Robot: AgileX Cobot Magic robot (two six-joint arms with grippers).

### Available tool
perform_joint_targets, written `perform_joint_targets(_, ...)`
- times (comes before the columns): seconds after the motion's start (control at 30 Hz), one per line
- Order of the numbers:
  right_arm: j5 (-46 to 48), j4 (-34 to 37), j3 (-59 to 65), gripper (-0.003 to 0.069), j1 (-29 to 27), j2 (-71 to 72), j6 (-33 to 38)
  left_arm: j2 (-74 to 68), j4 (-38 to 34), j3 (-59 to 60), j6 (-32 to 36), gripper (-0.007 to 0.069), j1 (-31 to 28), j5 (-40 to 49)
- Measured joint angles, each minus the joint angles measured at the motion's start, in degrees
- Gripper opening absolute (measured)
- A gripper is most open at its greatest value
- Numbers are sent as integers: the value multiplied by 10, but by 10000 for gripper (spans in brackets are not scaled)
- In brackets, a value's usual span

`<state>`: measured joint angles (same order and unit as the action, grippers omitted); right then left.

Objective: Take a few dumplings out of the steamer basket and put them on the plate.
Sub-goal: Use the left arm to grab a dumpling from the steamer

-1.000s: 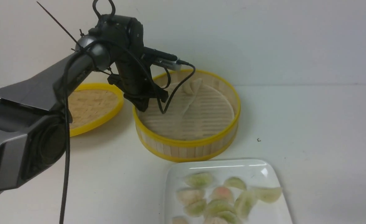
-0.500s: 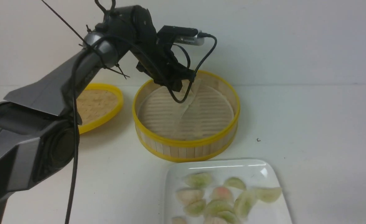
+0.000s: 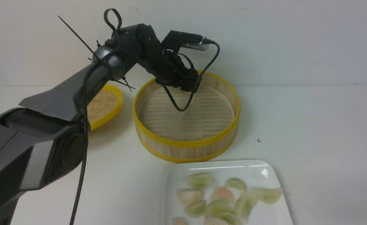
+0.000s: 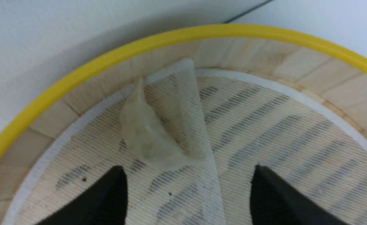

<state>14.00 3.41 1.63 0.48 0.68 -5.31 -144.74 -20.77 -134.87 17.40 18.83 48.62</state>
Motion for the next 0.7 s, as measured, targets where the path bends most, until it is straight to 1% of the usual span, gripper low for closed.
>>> perform_joint_targets(0.03, 0, 0, 0, -10, 0, 0, 0, -4, 0, 0, 0, 503, 0, -14)
perform_joint_targets(0.13, 0, 0, 0, -10, 0, 0, 0, -11, 0, 0, 9, 511, 0, -42)
perform_joint_targets(0.27, 0, 0, 0, -10, 0, 0, 0, -18, 0, 0, 32, 511, 0, -55)
perform_joint_targets(0.33, 0, 0, 0, -10, 0, 0, 0, -27, 0, 0, 58, 511, 0, -60)
perform_joint_targets(0.5, 0, 0, 0, -10, 0, 0, 0, -42, 0, 0, 75, 507, 0, -70)
perform_joint_targets(0.6, 0, 0, 0, -10, 0, 0, 0, -43, 0, 0, 79, 450, 0, -70)
perform_joint_targets(0.7, 0, 0, 0, -10, 0, 0, 0, -41, 1, 0, 74, 262, 0, -66)
